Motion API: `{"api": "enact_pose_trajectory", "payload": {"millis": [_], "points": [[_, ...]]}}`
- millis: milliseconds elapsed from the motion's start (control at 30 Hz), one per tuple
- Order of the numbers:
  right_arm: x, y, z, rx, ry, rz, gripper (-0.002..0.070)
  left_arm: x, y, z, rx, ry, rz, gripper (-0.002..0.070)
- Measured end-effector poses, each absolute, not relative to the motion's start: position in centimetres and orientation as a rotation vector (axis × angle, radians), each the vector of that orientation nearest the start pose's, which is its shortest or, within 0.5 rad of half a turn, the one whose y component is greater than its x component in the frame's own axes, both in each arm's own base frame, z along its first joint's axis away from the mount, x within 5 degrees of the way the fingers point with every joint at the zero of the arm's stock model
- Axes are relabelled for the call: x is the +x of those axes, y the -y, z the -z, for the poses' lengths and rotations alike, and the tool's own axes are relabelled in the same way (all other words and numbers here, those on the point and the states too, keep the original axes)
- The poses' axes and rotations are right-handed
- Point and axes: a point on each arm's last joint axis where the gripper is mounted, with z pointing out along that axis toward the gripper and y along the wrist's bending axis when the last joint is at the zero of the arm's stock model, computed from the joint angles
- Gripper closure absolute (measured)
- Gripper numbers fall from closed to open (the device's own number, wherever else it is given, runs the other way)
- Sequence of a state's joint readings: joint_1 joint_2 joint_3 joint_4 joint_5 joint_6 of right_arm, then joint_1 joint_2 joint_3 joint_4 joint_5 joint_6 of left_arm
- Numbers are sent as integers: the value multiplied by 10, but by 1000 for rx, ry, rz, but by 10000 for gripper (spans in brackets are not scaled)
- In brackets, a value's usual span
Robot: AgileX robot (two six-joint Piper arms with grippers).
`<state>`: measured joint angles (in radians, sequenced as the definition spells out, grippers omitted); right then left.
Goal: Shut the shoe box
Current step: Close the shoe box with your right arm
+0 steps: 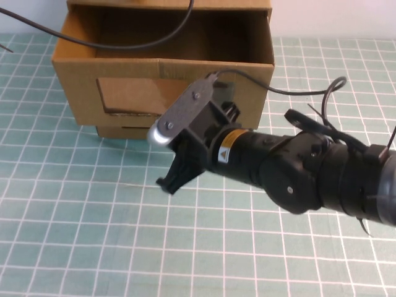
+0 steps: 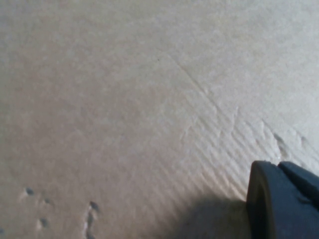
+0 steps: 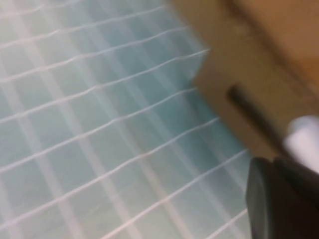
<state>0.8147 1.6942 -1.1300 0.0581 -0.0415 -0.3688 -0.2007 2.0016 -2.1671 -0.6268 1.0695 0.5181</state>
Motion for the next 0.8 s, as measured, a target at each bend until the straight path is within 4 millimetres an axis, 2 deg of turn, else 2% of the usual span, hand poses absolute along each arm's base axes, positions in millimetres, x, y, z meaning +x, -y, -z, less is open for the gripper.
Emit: {"api": "enact_pose_trajectory", "payload": {"millis": [233,600,800], "points": [[290,-275,-257,-943,-1707,-319,692,430,135,-396,696,-2136,625,680],[323,-297,-258,-922,-1678,-310,691,430,135,-396,696,-2136,625,680],[348,-297,-260,-903,-1677,-275,690,430,136,-396,700,-2137,622,680]]}}
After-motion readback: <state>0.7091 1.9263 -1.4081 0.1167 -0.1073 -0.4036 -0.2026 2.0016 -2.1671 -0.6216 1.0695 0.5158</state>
